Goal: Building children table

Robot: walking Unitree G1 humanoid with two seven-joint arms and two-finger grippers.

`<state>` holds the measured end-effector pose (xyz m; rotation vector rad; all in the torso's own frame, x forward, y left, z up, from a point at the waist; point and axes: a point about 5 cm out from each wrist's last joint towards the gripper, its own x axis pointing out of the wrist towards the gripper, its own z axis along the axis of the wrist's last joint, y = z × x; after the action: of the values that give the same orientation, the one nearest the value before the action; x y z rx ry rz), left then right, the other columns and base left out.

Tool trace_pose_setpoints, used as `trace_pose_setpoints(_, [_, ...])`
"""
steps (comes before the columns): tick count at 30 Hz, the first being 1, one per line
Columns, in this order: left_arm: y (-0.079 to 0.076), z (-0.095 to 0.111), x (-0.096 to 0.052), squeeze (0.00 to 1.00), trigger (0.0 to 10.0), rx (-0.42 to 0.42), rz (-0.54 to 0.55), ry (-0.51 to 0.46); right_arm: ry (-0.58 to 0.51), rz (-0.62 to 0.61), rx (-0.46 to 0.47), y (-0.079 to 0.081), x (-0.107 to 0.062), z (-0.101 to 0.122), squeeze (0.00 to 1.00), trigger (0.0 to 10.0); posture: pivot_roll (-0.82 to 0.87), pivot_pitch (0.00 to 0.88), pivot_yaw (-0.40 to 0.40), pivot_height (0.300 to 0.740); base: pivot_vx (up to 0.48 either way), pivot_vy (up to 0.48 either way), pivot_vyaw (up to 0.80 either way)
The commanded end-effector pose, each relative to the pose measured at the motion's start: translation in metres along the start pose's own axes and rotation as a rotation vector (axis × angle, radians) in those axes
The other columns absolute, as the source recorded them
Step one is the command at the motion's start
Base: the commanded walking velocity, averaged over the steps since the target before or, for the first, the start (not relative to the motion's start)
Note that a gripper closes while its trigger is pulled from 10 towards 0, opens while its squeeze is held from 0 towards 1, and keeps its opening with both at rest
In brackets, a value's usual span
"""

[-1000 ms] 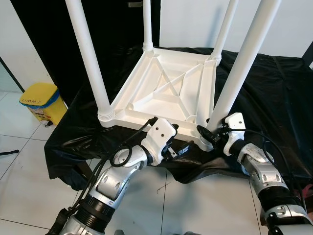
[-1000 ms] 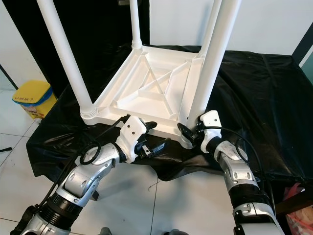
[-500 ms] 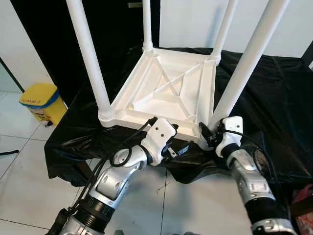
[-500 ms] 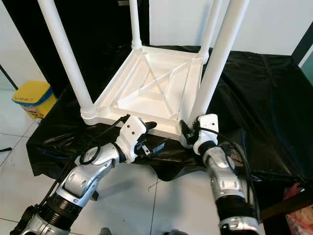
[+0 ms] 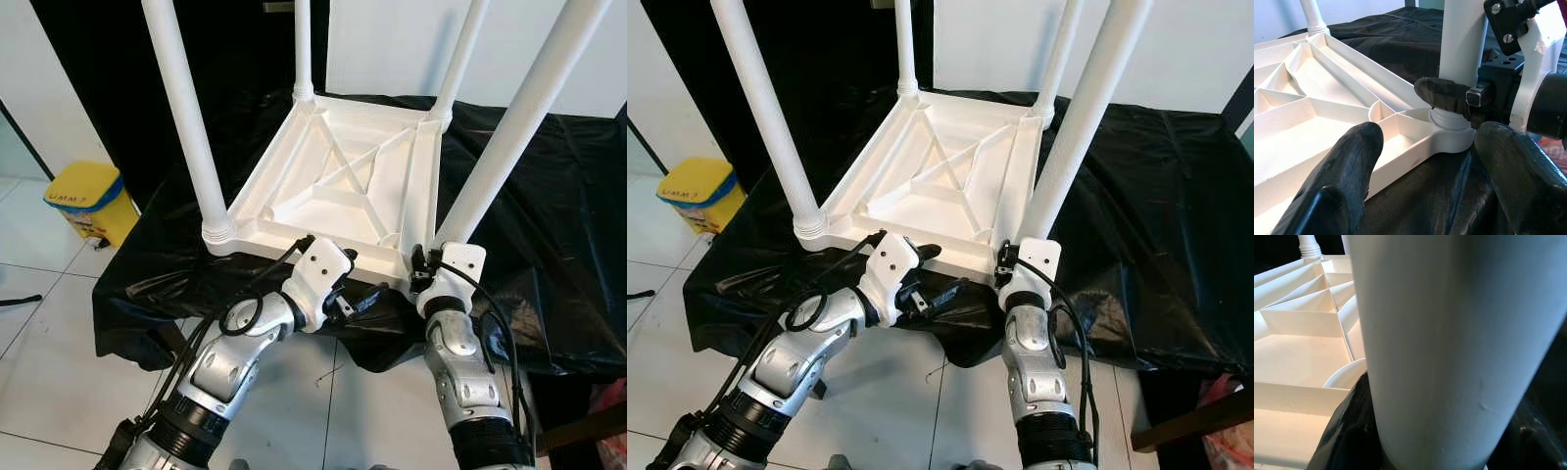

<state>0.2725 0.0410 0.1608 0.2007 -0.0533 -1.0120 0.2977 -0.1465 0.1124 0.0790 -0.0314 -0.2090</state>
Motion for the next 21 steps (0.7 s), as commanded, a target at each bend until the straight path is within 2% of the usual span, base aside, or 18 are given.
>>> trace_pose_setpoints(1, [-0.003, 0.001, 0.003, 0.0, 10.0, 0.005, -0.071, 0.0, 0.102, -0.058, -0.009, -0.011, -0.005, -0.019, 0.0, 10.0, -0.04, 0.033, -0.021, 0.74, 0.0, 0.0, 0.0])
trace_pose_setpoints(2, [-0.001, 0.003, 0.003, 0.0, 10.0, 0.006, -0.067, -0.001, 0.097, -0.065, -0.009, -0.012, -0.005, -0.018, 0.0, 10.0, -0.03, 0.074, -0.029, 0.74, 0.0, 0.0, 0.0])
trace_pose_setpoints(7, [0.001, 0.004, 0.003, 0.0, 10.0, -0.002, -0.063, -0.004, 0.084, -0.067, -0.01, -0.012, -0.005, -0.015, 0.0, 10.0, -0.03, 0.078, -0.029, 0.74, 0.0, 0.0, 0.0])
trace_pose_setpoints(16, [0.006, 0.001, -0.004, 0.0, 10.0, 0.018, -0.05, 0.022, 0.025, 0.009, -0.003, -0.005, -0.009, -0.006, 0.0, 10.0, -0.02, 0.082, -0.028, 0.74, 0.0, 0.0, 0.0])
trace_pose_setpoints(17, [0.008, 0.003, -0.004, 0.0, 10.0, 0.004, -0.048, 0.017, 0.011, 0.015, -0.003, -0.005, -0.009, -0.003, 0.0, 10.0, -0.02, 0.132, -0.032, 0.74, 0.0, 0.0, 0.0])
trace_pose_setpoints(18, [0.008, 0.003, -0.004, 0.0, 10.0, 0.004, -0.048, 0.017, 0.011, 0.015, -0.003, -0.005, -0.009, -0.003, 0.0, 10.0, -0.02, 0.132, -0.032, 0.74, 0.0, 0.0, 0.0])
trace_pose_setpoints(19, [0.008, 0.004, -0.005, 0.0, 10.0, 0.013, -0.052, 0.019, 0.011, 0.029, -0.004, -0.004, -0.008, -0.002, 1.0, 10.0, -0.02, 0.111, -0.033, 0.74, 0.0, 0.0, 0.0])
trace_pose_setpoints(21, [0.008, 0.005, -0.006, 0.0, 10.0, 0.01, -0.056, 0.017, -0.004, 0.049, -0.002, -0.003, -0.009, 0.001, 1.0, 10.0, -0.02, 0.121, -0.033, 0.74, 0.0, 0.0, 0.0])
